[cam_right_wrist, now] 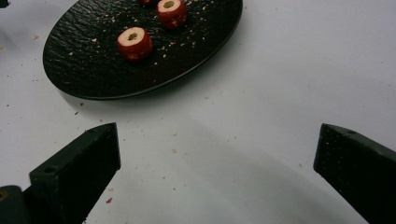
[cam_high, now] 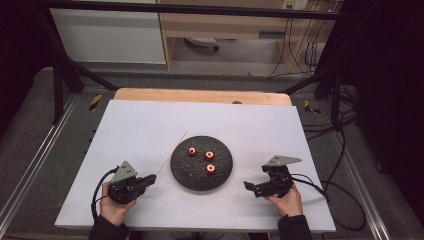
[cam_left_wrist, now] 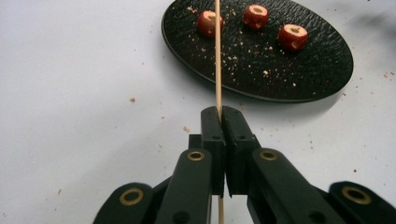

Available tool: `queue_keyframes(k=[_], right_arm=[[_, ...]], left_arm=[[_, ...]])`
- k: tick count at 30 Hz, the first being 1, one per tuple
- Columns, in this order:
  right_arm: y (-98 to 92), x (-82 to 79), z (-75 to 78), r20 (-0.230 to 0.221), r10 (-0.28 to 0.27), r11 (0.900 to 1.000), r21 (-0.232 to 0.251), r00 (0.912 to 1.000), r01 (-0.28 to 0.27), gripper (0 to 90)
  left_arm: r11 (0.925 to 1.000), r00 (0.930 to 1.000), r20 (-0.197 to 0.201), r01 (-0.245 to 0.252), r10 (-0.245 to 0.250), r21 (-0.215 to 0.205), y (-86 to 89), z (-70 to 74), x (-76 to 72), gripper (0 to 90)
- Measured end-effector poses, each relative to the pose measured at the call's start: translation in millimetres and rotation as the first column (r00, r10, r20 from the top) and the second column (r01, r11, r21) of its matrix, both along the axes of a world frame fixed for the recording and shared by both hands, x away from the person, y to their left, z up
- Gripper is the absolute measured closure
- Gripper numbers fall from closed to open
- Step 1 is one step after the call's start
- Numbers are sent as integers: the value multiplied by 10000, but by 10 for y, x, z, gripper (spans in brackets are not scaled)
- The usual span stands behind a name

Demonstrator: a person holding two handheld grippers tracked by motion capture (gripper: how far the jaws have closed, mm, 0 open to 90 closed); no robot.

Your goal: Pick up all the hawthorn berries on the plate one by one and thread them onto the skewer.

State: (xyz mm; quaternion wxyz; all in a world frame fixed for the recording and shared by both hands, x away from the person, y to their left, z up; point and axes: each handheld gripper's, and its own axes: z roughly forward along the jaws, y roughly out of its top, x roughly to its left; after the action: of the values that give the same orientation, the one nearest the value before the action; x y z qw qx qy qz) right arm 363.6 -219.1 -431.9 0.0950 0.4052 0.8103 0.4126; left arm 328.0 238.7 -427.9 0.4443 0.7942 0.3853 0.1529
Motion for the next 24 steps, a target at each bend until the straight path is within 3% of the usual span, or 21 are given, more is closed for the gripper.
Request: queue_keyframes(k=[3, 9, 14, 19, 24], right_arm=[[80, 15, 41, 19, 73, 9997, -225, 10000, -72, 14], [250, 80, 104, -57, 219, 9995, -210, 9997, -220, 22], [436, 151, 150, -192, 498, 9974, -519, 9986, -507, 32], [657, 239, 226, -39, 951, 9874, -1265, 9955, -948, 37], [861, 325, 292, -332, 1226, 9785, -1630, 9919, -1264, 38]], left_arm=[[10000, 10000, 69, 65, -65, 8, 17, -5, -22, 877], [9999, 9999, 112, -54, 53, 89, 52, -17, -44, 876], [10000, 10000, 58, -25, 26, -77, 58, -45, -48, 876], [10000, 9999, 136, 3, -2, -86, 71, -52, -58, 876], [10000, 10000, 85, 36, -35, -92, 73, -62, -59, 876]])
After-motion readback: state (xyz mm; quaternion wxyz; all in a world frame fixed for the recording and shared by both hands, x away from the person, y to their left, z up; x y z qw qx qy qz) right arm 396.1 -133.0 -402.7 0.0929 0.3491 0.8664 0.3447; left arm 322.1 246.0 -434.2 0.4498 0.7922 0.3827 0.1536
